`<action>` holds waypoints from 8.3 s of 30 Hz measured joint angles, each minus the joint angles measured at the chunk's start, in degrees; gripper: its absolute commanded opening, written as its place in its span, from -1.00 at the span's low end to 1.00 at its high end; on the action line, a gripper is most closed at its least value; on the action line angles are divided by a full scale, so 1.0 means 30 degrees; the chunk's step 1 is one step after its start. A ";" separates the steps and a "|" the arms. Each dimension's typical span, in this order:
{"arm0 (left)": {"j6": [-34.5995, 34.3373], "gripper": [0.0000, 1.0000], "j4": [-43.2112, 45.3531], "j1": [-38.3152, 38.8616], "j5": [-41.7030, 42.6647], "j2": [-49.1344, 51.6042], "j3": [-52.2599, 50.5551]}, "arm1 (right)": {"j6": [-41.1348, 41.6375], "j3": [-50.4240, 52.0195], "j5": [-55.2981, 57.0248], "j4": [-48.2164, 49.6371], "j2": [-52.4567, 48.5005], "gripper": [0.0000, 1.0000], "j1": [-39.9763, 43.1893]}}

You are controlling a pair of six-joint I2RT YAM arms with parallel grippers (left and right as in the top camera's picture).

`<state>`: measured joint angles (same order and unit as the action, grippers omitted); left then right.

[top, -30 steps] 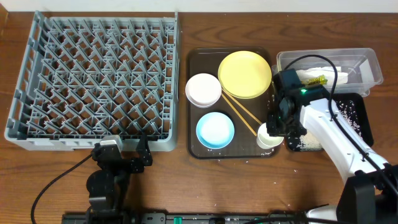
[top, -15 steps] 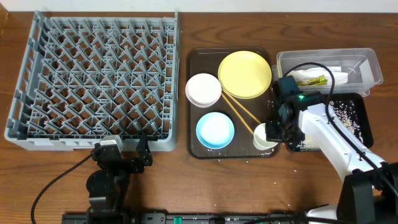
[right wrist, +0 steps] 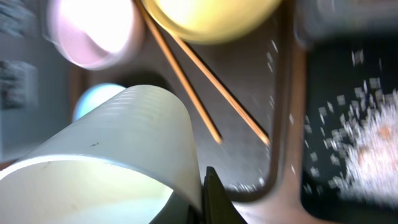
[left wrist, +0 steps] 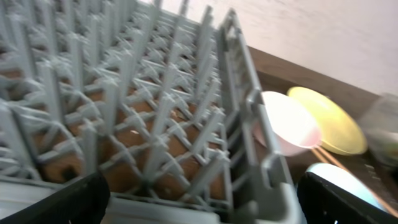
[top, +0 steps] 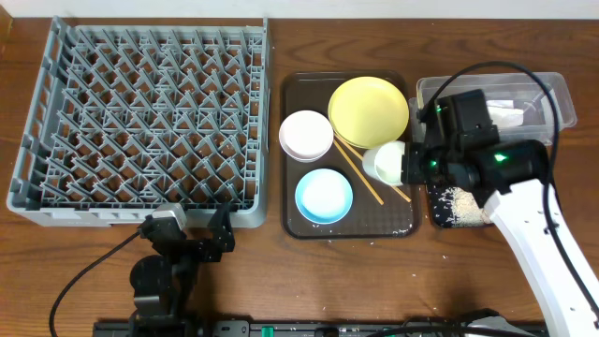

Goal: Sort waste into correct bins and load items into the dishwasher
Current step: 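Move the cup toward the left gripper and grasp it with the left gripper, then release the cup from the right gripper and carry it left over the rack, then lower the white cup into the dish rack with the left gripper, then open the left gripper and withdraw it toward the blue bowl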

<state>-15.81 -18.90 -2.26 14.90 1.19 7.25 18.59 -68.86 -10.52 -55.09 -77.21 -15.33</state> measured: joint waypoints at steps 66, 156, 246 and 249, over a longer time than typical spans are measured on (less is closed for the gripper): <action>-1.9963 0.97 1.2808 0.0000 2.1879 1.7573 0.7023 | -0.0554 -0.0029 -2.1908 1.4455 -0.7002 -0.98 -0.4328; -1.2611 -0.49 -0.1967 -0.5370 1.1839 1.9154 1.4608 | -0.2812 -0.0138 -1.4972 0.9063 -0.5960 0.98 0.1209; -0.5770 0.70 -1.5314 0.4401 -0.3096 3.0214 2.3350 | -0.4065 -0.6419 -0.1027 -0.3038 -0.5559 0.98 -0.0131; -0.5588 0.69 -1.6393 0.4401 -0.3038 3.0046 2.4764 | -0.4102 -0.6419 -0.0984 -0.2943 -0.5559 0.99 -0.0117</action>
<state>-32.58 -68.07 10.94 5.78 91.33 81.54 6.28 -88.12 -13.47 -63.92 -93.89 -15.68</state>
